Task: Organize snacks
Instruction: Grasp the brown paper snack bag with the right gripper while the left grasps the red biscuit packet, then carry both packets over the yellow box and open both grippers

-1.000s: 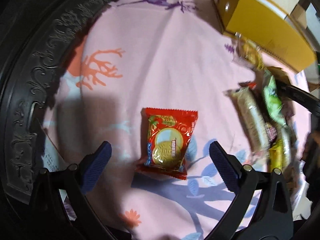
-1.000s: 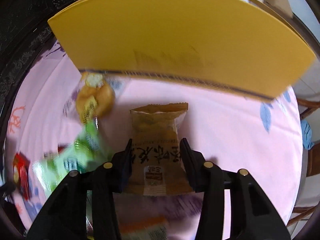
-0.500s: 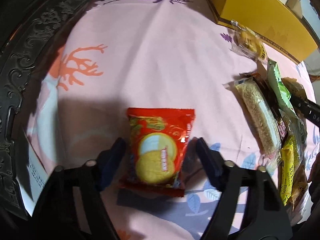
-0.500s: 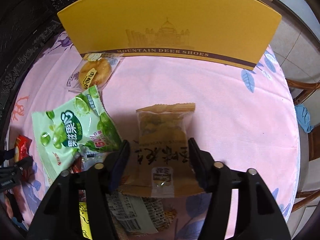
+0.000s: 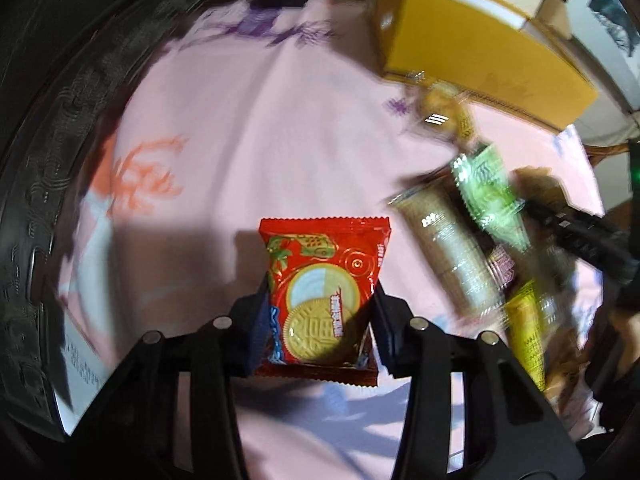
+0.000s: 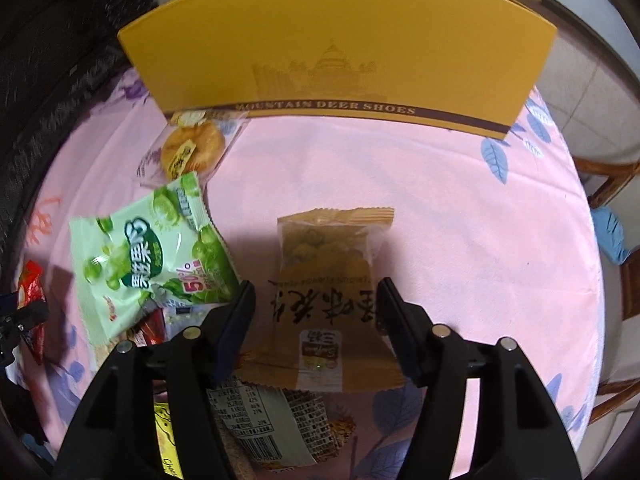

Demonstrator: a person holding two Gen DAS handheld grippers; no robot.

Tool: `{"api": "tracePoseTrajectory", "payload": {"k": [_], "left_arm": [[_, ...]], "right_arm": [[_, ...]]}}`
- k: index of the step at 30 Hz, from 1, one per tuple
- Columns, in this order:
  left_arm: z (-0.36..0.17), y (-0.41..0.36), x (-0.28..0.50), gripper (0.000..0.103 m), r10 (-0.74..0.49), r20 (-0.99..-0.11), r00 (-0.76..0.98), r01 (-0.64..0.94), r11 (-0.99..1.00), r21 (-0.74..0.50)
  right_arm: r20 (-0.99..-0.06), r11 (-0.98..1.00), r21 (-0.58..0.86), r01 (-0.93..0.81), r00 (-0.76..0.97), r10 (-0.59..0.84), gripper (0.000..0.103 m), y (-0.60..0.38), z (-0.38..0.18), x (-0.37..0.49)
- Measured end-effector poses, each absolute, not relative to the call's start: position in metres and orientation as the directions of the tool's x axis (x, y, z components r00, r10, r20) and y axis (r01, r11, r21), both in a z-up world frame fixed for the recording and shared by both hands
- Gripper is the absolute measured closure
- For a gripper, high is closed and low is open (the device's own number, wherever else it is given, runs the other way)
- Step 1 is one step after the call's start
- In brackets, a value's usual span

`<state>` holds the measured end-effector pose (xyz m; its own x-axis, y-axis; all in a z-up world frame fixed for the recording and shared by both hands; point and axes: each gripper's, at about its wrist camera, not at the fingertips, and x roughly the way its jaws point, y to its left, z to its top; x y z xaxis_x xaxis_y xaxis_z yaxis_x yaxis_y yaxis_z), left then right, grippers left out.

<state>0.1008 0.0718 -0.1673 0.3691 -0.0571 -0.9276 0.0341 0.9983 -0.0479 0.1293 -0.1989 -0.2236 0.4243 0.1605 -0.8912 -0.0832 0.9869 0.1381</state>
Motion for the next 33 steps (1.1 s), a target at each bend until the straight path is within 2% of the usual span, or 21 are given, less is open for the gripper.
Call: {"api": "tracePoseTrajectory", "payload": {"k": [1, 3, 8, 12, 14, 15, 21, 23, 24, 27, 31, 33], "left_arm": [[-0.165, 0.066, 0.105, 0.059, -0.067, -0.924, 0.378, 0.044, 0.998, -0.054], [-0.155, 0.045, 0.117, 0.059, -0.095, -0.913, 0.397, 0.076, 0.995, -0.071], [-0.139, -0.007, 0.149, 0.058, -0.155, -0.886, 0.438, 0.155, 0.983, -0.095], [-0.123, -0.032, 0.171, 0.058, -0.2, -0.863, 0.464, 0.192, 0.974, -0.122], [-0.116, -0.041, 0.179, 0.058, -0.216, -0.853, 0.475, 0.204, 0.97, -0.132], [-0.113, -0.045, 0.183, 0.058, -0.221, -0.849, 0.48, 0.209, 0.969, -0.134], [-0.105, -0.056, 0.193, 0.058, -0.228, -0.844, 0.484, 0.209, 0.968, -0.142], [-0.105, -0.055, 0.19, 0.058, -0.225, -0.846, 0.484, 0.206, 0.969, -0.14], [-0.106, -0.054, 0.19, 0.058, -0.226, -0.848, 0.48, 0.204, 0.969, -0.142], [-0.111, -0.052, 0.189, 0.058, -0.229, -0.854, 0.466, 0.199, 0.968, -0.151], [-0.112, -0.054, 0.188, 0.058, -0.236, -0.855, 0.461, 0.205, 0.966, -0.156], [-0.111, -0.057, 0.187, 0.058, -0.237, -0.854, 0.463, 0.216, 0.965, -0.15]], "right_arm": [[-0.89, 0.989, 0.126, -0.071, 0.432, 0.145, 0.054, -0.202, -0.223, 0.128], [-0.887, 0.989, 0.132, -0.071, 0.436, 0.15, 0.058, -0.204, -0.224, 0.128], [-0.892, 0.991, 0.114, -0.063, 0.434, 0.131, 0.062, -0.21, -0.22, 0.127], [-0.86, 0.992, 0.106, -0.068, 0.494, 0.126, 0.063, -0.225, -0.191, 0.12], [-0.845, 0.992, 0.109, -0.069, 0.519, 0.129, 0.082, -0.229, -0.177, 0.117], [-0.84, 0.99, 0.116, -0.074, 0.524, 0.138, 0.087, -0.233, -0.171, 0.116], [-0.887, 0.988, 0.141, -0.057, 0.436, 0.151, 0.087, -0.236, -0.184, 0.127], [-0.907, 0.987, 0.157, -0.037, 0.389, 0.159, 0.073, -0.239, -0.193, 0.124], [-0.914, 0.987, 0.156, -0.035, 0.374, 0.158, 0.059, -0.239, -0.196, 0.121], [-0.919, 0.984, 0.175, -0.028, 0.354, 0.173, 0.048, -0.241, -0.202, 0.111], [-0.943, 0.988, 0.149, -0.032, 0.296, 0.152, 0.047, -0.232, -0.219, 0.103], [-0.938, 0.99, 0.136, -0.037, 0.317, 0.141, 0.052, -0.229, -0.22, 0.102]]}}
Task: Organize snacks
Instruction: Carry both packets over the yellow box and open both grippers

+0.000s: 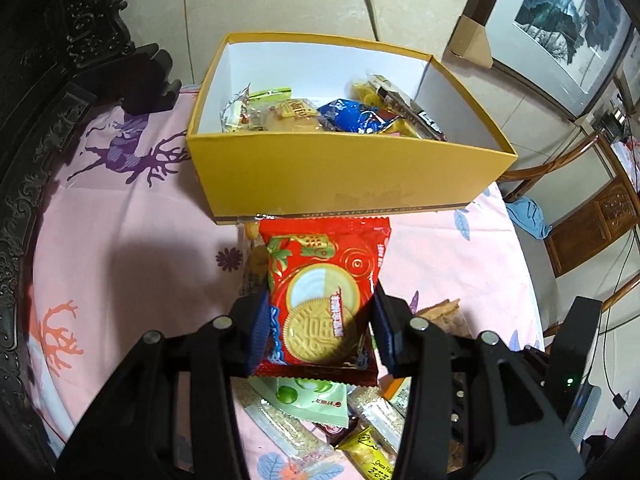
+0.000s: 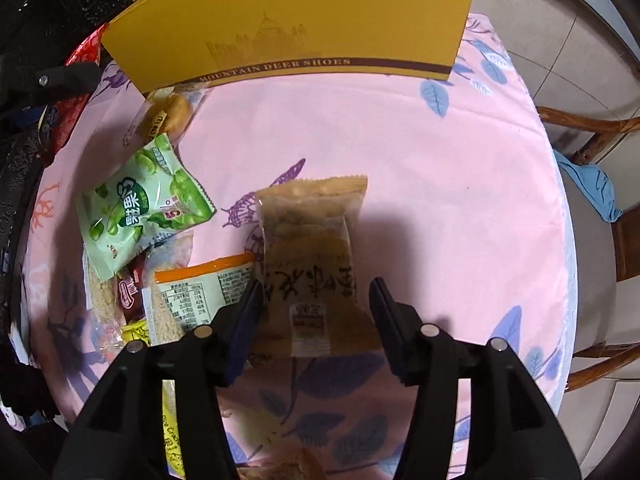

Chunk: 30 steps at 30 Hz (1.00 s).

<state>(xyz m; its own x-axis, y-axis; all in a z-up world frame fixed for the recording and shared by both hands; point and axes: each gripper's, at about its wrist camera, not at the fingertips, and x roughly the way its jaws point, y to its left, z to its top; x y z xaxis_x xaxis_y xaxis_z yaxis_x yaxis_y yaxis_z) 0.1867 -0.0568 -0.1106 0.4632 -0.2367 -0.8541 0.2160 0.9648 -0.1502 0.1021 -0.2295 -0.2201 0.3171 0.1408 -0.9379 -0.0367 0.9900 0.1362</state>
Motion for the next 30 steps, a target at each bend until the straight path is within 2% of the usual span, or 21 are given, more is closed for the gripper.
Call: {"api": "tracePoseTrajectory", "payload": {"k": [1, 3, 10, 20, 30], "left_arm": [[-0.11, -0.058, 0.186, 0.058, -0.238, -0.854, 0.463, 0.22, 0.964, -0.15], [-0.11, -0.058, 0.186, 0.058, -0.241, -0.855, 0.459, 0.221, 0.963, -0.153], [-0.106, -0.055, 0.185, 0.058, -0.245, -0.851, 0.464, 0.217, 0.963, -0.158], [-0.095, -0.054, 0.185, 0.058, -0.253, -0.834, 0.491, 0.227, 0.961, -0.158], [-0.057, -0.058, 0.221, 0.058, -0.252, -0.798, 0.547, 0.214, 0.964, -0.157]], "right_arm": [[-0.935, 0.991, 0.125, -0.049, 0.328, 0.135, 0.062, -0.227, -0.22, 0.102], [-0.931, 0.993, 0.082, -0.088, 0.35, 0.108, 0.066, -0.219, -0.219, 0.103], [-0.889, 0.991, 0.103, -0.091, 0.438, 0.132, 0.072, -0.215, -0.181, 0.104], [-0.779, 0.976, 0.207, -0.064, 0.592, 0.204, 0.074, -0.237, -0.106, 0.129], [-0.658, 0.98, 0.176, -0.097, 0.728, 0.19, 0.074, -0.243, -0.036, 0.183]]}}
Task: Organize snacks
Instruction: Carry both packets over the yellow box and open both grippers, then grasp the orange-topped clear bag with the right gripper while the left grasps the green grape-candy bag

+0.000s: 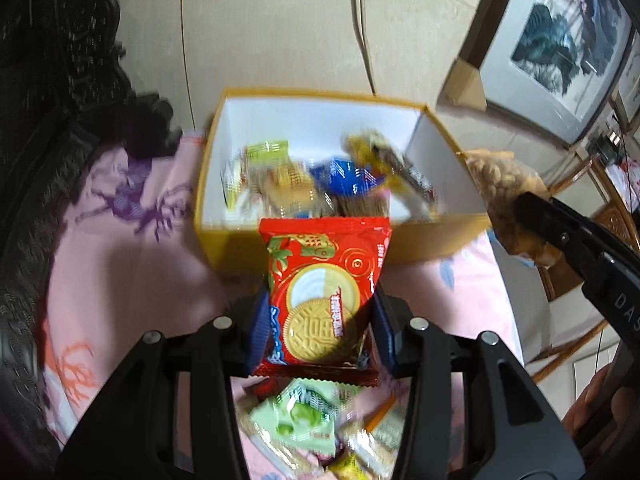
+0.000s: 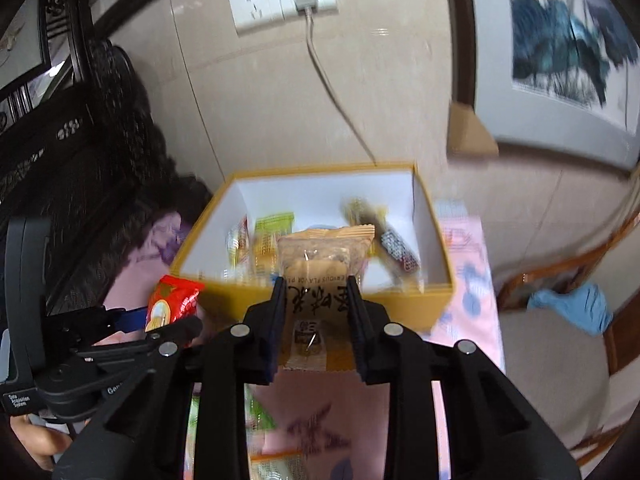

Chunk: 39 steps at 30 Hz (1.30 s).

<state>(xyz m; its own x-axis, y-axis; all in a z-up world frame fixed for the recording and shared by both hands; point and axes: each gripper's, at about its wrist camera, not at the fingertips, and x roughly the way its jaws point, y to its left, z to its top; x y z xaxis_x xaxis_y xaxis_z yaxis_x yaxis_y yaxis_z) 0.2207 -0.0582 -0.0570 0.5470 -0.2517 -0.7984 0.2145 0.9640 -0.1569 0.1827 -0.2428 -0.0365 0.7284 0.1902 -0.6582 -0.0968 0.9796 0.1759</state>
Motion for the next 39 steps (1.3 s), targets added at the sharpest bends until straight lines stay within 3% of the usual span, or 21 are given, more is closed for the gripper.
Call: {"api": "tracePoseTrajectory", "payload": {"k": [13, 14, 15, 16, 17, 18, 19, 21, 27, 33, 39], "left_arm": [[0.001, -0.077, 0.312, 0.057, -0.218, -0.754, 0.62, 0.205, 0.972, -0.113], [0.001, -0.078, 0.316, 0.041, -0.217, -0.754, 0.62, 0.202, 0.973, -0.114], [0.003, -0.078, 0.32, 0.024, -0.211, -0.751, 0.625, 0.191, 0.975, -0.115], [0.006, -0.077, 0.322, 0.003, -0.202, -0.743, 0.638, 0.174, 0.978, -0.117], [0.011, -0.071, 0.324, 0.002, -0.176, -0.724, 0.667, 0.128, 0.984, -0.12], [0.013, -0.066, 0.327, 0.002, -0.185, -0.718, 0.671, 0.119, 0.983, -0.142], [0.013, -0.062, 0.329, 0.002, -0.197, -0.723, 0.662, 0.117, 0.98, -0.16], [0.009, -0.055, 0.331, 0.002, -0.187, -0.74, 0.646, 0.105, 0.982, -0.156], [-0.012, -0.026, 0.303, 0.002, -0.122, -0.771, 0.625, 0.06, 0.992, -0.109], [-0.071, -0.002, 0.246, 0.002, -0.06, -0.842, 0.537, 0.042, 0.998, -0.045], [-0.132, -0.009, 0.191, 0.002, -0.045, -0.908, 0.417, 0.158, 0.987, 0.024]], "right_arm": [[-0.58, 0.983, 0.144, -0.111, 0.796, 0.175, 0.073, -0.236, 0.005, 0.251], [-0.579, 0.984, 0.143, -0.106, 0.798, 0.17, 0.072, -0.236, 0.007, 0.255], [-0.581, 0.984, 0.146, -0.101, 0.797, 0.168, 0.067, -0.237, 0.008, 0.258], [-0.584, 0.984, 0.155, -0.092, 0.794, 0.166, 0.049, -0.239, 0.009, 0.264], [-0.584, 0.985, 0.155, -0.078, 0.797, 0.155, 0.033, -0.241, 0.01, 0.267], [-0.583, 0.985, 0.158, -0.062, 0.799, 0.144, 0.006, -0.245, 0.011, 0.269], [-0.577, 0.983, 0.175, -0.048, 0.804, 0.142, 0.001, -0.25, 0.012, 0.27], [-0.566, 0.981, 0.192, -0.03, 0.813, 0.136, 0.001, -0.259, 0.012, 0.268], [-0.663, 0.972, 0.234, -0.025, 0.727, 0.178, 0.001, -0.267, -0.013, 0.249], [-0.845, 0.972, 0.169, -0.166, 0.484, 0.23, 0.001, -0.225, -0.099, 0.183], [-0.902, 0.94, 0.231, -0.251, 0.306, 0.303, 0.001, -0.21, -0.156, 0.111]]}}
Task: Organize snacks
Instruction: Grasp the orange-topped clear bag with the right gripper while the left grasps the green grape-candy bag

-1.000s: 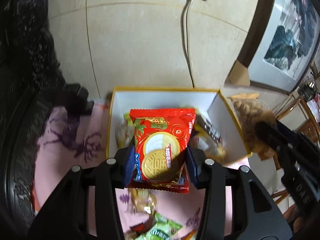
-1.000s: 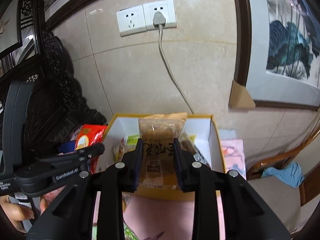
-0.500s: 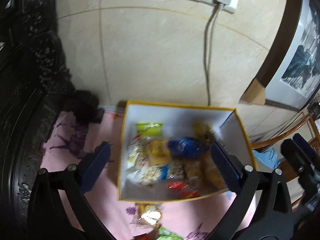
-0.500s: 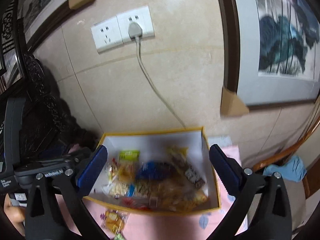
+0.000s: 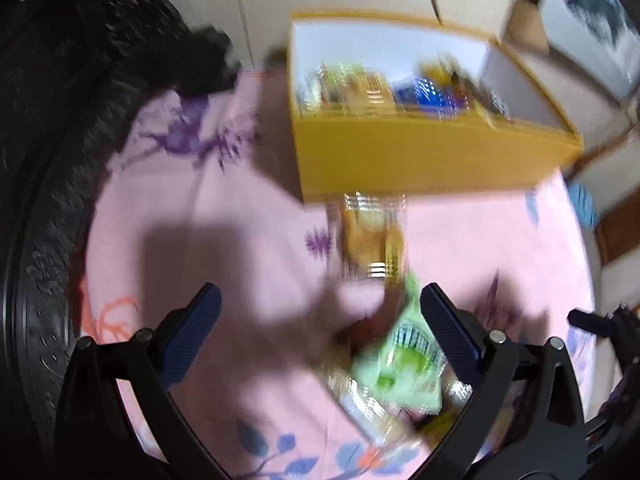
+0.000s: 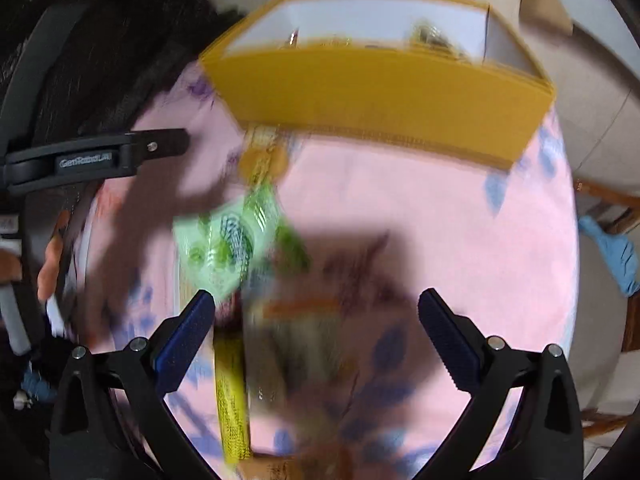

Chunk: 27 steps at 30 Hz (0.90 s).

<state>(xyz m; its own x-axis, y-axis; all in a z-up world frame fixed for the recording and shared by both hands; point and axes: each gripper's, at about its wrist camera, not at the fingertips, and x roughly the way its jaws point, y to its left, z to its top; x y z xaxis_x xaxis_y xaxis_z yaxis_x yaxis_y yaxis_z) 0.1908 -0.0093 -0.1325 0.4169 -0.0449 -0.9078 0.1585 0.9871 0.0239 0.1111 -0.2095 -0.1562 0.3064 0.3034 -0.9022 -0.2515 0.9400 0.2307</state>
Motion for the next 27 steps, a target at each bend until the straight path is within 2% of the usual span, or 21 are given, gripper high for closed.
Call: {"api": "tracePoseTrajectory", "payload": {"k": [6, 8, 10, 16, 20, 21, 23, 24, 27], "left_arm": [[-0.161, -0.012, 0.171, 0.002, -0.037, -0.936, 0.351, 0.178, 0.984, 0.028], [-0.159, -0.012, 0.168, 0.002, -0.036, -0.934, 0.355, 0.181, 0.983, 0.031], [-0.153, -0.009, 0.164, 0.002, -0.036, -0.928, 0.37, 0.179, 0.983, 0.033], [-0.15, 0.002, 0.159, 0.002, -0.034, -0.93, 0.366, 0.15, 0.988, 0.023], [-0.155, 0.004, 0.156, 0.002, -0.036, -0.937, 0.347, 0.143, 0.99, 0.015], [-0.154, 0.004, 0.155, 0.002, -0.036, -0.937, 0.348, 0.146, 0.989, 0.017], [-0.153, 0.001, 0.154, 0.002, -0.038, -0.936, 0.35, 0.161, 0.987, 0.021], [-0.153, -0.001, 0.154, 0.002, -0.04, -0.936, 0.35, 0.171, 0.985, 0.022], [-0.153, -0.012, 0.155, 0.002, -0.06, -0.937, 0.344, 0.221, 0.975, 0.019]], "right_arm": [[-0.926, 0.967, 0.084, -0.241, 0.34, 0.165, 0.001, -0.215, -0.179, 0.089], [-0.931, 0.965, 0.08, -0.248, 0.327, 0.161, 0.004, -0.214, -0.185, 0.091], [-0.942, 0.958, 0.104, -0.268, 0.283, 0.181, 0.012, -0.207, -0.198, 0.098], [-0.935, 0.958, 0.161, -0.236, 0.275, 0.225, 0.015, -0.203, -0.215, 0.097], [-0.941, 0.954, 0.092, -0.286, 0.289, 0.177, 0.022, -0.186, -0.224, 0.102], [-0.942, 0.957, 0.081, -0.279, 0.293, 0.166, 0.03, -0.185, -0.224, 0.103], [-0.94, 0.953, 0.05, -0.299, 0.308, 0.146, 0.057, -0.181, -0.222, 0.102], [-0.939, 0.949, 0.052, -0.309, 0.309, 0.152, 0.063, -0.18, -0.22, 0.1], [-0.943, 0.963, 0.047, -0.265, 0.307, 0.13, 0.063, -0.194, -0.221, 0.094]]}}
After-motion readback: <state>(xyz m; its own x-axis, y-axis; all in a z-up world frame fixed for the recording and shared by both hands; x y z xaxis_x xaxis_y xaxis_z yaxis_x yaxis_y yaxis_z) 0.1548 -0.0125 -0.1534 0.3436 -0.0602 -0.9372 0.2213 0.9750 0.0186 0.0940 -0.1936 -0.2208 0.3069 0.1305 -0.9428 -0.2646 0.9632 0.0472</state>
